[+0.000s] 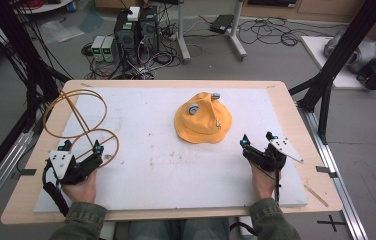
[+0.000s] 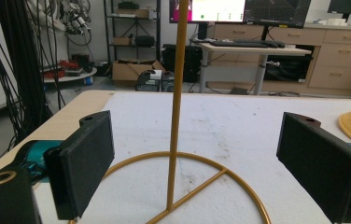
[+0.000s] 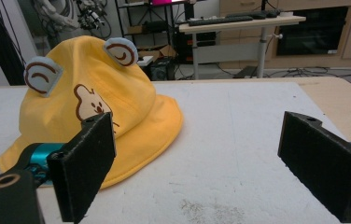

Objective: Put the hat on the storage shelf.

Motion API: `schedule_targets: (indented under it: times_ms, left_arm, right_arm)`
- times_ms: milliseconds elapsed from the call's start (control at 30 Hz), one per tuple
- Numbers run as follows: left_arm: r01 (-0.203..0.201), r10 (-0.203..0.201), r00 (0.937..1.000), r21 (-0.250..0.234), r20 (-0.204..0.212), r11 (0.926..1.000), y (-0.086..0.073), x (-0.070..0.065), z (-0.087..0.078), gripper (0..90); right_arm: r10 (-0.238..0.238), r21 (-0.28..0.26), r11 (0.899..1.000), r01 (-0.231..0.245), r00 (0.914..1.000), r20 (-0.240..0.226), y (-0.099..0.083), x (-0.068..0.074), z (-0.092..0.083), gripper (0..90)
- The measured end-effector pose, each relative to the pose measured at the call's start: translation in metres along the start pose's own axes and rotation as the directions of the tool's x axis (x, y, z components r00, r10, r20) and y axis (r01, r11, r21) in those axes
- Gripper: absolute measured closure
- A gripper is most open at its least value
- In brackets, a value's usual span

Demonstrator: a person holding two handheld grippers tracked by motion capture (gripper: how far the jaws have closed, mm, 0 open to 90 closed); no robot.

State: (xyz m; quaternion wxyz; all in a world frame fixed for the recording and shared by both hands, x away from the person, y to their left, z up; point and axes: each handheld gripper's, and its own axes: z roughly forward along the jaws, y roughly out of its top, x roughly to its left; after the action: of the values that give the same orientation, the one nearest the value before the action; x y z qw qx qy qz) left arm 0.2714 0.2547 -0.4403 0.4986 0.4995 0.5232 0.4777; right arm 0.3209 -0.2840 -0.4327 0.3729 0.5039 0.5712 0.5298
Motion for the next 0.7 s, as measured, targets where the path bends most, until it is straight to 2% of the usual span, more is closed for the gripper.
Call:
schedule_targets:
  times_ms: [200,300,333,533,567,700]
  left_arm:
    - [-0.002,0.002,1.0000,0.001,0.003,1.0000,0.000,0.000,0.000,11.5]
    - [0.002,-0.002,1.0000,-0.003,0.002,1.0000,0.000,0.000,0.000,11.5]
    - [0.003,-0.003,1.0000,0.000,0.003,1.0000,0.000,0.000,0.000,11.5]
    - [0.004,-0.004,1.0000,0.002,0.006,1.0000,0.000,0.001,-0.001,11.5]
    - [0.008,-0.008,1.0000,0.000,0.004,1.0000,0.000,0.001,-0.001,11.5]
    - [0.014,-0.014,0.9999,0.000,0.006,0.9999,0.000,0.001,-0.001,11.5]
  right_arm:
    - [0.006,-0.006,1.000,-0.006,1.0000,-0.003,0.002,0.000,-0.001,10.8]
    - [0.002,-0.013,1.000,-0.002,0.9998,-0.017,0.009,0.003,-0.001,10.8]
    - [-0.013,-0.016,1.000,0.013,0.9995,-0.029,0.015,0.007,0.000,10.8]
    - [-0.034,0.006,0.999,0.035,0.9969,-0.071,0.031,0.022,0.005,10.8]
    - [-0.037,0.014,0.999,0.039,0.9949,-0.094,0.038,0.029,0.008,10.7]
    - [-0.027,0.025,0.999,0.030,0.9926,-0.119,0.049,0.036,0.015,10.8]
